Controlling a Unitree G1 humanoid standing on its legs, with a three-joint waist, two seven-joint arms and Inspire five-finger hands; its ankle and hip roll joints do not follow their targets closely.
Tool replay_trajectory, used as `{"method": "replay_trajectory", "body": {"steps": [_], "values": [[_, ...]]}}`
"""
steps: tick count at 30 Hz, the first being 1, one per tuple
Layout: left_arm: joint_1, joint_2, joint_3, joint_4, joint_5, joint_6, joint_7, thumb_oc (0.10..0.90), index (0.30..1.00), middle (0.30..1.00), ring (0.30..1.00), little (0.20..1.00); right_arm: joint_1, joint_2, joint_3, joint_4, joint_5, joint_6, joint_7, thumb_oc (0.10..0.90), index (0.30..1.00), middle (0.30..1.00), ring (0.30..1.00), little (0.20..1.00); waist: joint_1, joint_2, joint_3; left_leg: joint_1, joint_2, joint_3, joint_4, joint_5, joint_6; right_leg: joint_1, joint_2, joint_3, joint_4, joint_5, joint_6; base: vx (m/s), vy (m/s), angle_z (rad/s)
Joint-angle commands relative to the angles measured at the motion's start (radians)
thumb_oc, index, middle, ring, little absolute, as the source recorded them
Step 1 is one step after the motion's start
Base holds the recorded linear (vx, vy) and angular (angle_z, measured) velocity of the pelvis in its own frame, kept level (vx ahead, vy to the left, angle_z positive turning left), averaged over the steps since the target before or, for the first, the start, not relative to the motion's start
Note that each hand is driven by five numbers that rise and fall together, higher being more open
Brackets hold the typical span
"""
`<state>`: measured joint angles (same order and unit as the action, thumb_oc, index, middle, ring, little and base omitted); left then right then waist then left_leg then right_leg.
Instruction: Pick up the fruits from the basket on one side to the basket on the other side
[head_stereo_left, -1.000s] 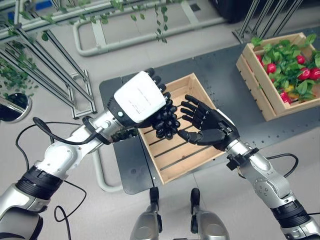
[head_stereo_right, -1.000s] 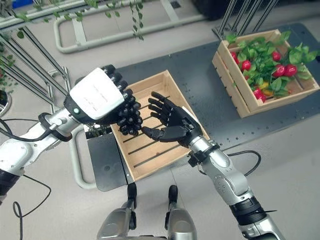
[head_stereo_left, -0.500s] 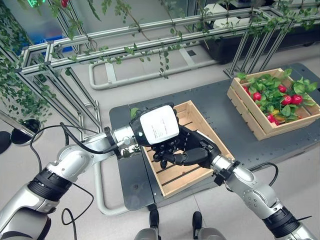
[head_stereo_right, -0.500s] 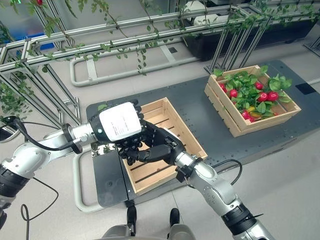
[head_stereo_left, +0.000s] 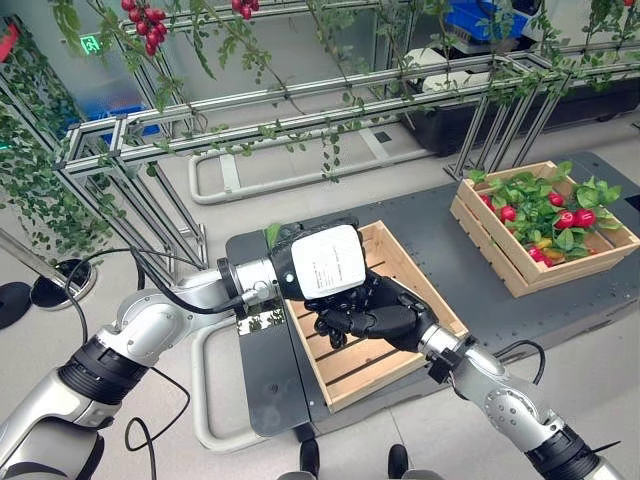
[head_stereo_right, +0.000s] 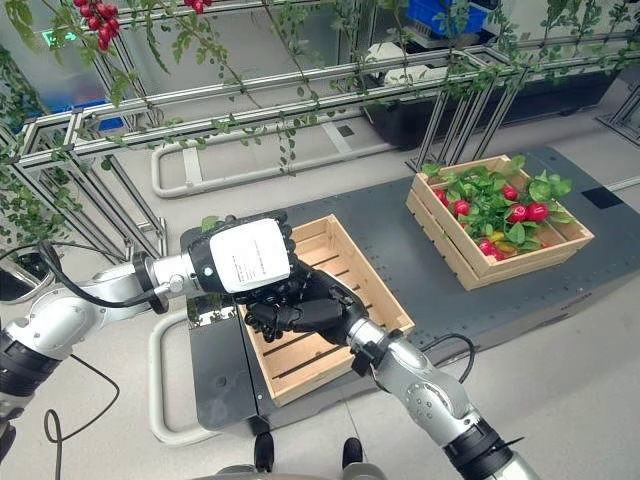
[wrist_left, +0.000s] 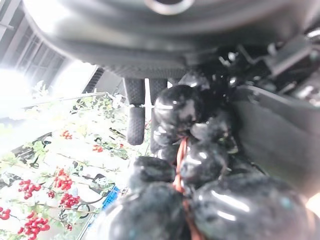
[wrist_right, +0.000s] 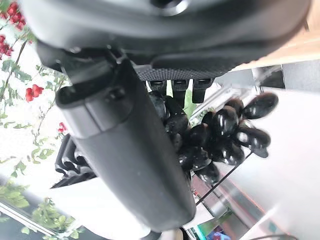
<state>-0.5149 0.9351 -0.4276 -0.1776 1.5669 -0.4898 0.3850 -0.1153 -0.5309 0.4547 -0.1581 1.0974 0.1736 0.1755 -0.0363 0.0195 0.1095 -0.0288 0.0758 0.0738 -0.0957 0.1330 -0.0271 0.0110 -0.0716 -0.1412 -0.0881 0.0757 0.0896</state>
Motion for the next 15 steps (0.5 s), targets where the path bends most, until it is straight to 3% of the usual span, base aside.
{"method": "replay_trajectory", "body": {"steps": [1, 2, 15], "values": [[-0.064, -0.063, -0.015, -0.092, -0.099, 0.032, 0.125, 0.4, 0.3, 0.3, 0.3, 0.3, -0.069, 0.101, 0.023, -0.039, 0.116, -0.07, 0.032, 0.445, 0.368, 0.368, 0.368, 0.368, 0.011, -0.028, -0.113, 0.055, 0.01, 0.01, 0.008, -0.106, -0.023, -0.003, -0.054, -0.002, 0.001, 0.001, 0.039, 0.0, 0.0, 0.0], [-0.064, -0.062, -0.014, -0.094, -0.099, 0.033, 0.129, 0.4, 0.3, 0.3, 0.3, 0.3, -0.067, 0.104, 0.024, -0.033, 0.115, -0.072, 0.034, 0.4, 0.3, 0.3, 0.3, 0.3, 0.012, -0.028, -0.114, 0.055, 0.01, 0.01, 0.008, -0.107, -0.023, -0.003, -0.054, -0.002, 0.001, 0.001, 0.039, 0.0, 0.0, 0.0], [-0.059, -0.072, 0.005, -0.133, -0.092, 0.109, 0.247, 0.4, 0.3, 0.3, 0.3, 0.3, -0.06, 0.101, 0.04, -0.019, 0.1, -0.065, 0.006, 0.4, 0.3, 0.3, 0.3, 0.3, 0.013, -0.032, -0.118, 0.061, 0.014, 0.012, 0.008, -0.109, -0.025, 0.001, -0.054, 0.002, 0.001, -0.001, 0.039, 0.0, 0.0, 0.0]]}}
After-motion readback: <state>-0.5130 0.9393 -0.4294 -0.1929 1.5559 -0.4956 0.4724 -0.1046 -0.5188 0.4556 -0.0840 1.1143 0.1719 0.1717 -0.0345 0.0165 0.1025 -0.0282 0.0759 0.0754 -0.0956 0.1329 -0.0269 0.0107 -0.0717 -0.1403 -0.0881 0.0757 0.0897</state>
